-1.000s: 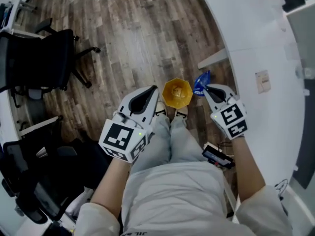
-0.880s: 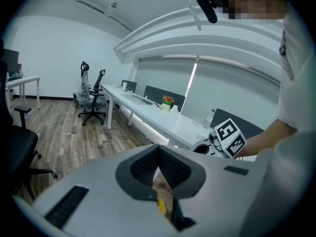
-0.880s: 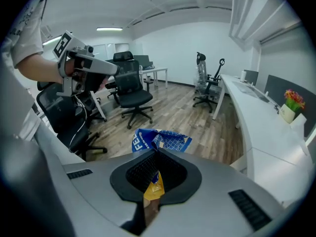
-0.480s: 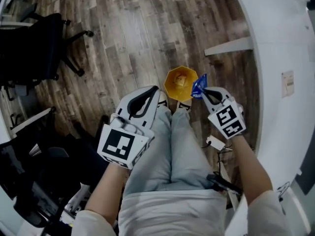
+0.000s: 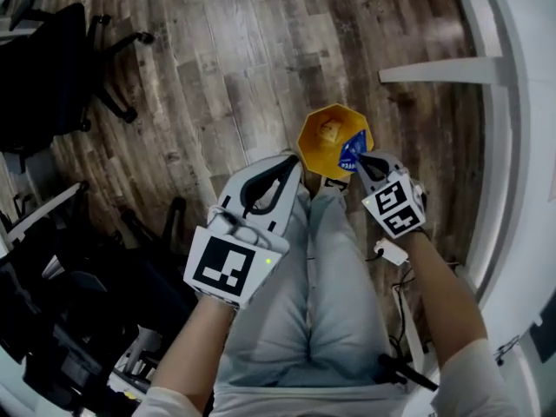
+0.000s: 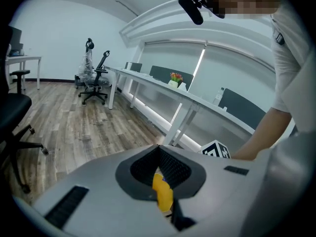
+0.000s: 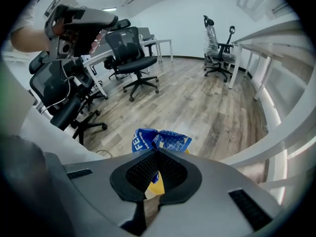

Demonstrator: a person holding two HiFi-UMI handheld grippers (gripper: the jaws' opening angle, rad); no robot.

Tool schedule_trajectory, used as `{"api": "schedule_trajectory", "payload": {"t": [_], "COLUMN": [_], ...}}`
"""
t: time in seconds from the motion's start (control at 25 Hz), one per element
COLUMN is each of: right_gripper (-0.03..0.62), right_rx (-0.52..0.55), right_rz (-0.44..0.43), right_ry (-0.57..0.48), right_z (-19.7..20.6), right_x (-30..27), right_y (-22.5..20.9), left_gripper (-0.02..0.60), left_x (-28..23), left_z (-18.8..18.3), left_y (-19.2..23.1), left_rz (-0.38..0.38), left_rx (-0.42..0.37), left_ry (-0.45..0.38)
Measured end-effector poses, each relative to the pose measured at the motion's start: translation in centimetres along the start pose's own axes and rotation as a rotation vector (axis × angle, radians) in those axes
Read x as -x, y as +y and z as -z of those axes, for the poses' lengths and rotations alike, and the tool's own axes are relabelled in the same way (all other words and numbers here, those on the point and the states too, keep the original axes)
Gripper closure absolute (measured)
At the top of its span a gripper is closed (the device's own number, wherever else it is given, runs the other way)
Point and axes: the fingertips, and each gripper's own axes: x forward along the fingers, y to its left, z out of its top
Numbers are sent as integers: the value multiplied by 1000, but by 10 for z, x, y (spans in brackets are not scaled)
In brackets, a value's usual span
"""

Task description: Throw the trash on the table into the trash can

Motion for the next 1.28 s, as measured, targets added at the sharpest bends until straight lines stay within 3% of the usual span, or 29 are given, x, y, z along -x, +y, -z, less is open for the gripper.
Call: {"api": "schedule_trajectory", "payload": {"t": [0.76, 0.88, 1.28], "right_gripper": [556, 416, 413], "right_rx": [-20, -20, -16], "right_rz": [41, 27, 30], "right_ry": [139, 157, 159], "right_z": [84, 90, 88], "right_x": [-132, -138, -134], "right_y": [-13, -16, -21], "left_gripper": [580, 581, 580], "left_x": [-60, -63, -63], "left_z": [87, 92, 87], "left_y": [27, 28, 27], "left_rz": [-8, -8, -10], "left_rx": [42, 42, 48], "left_ry": [41, 59, 55]}}
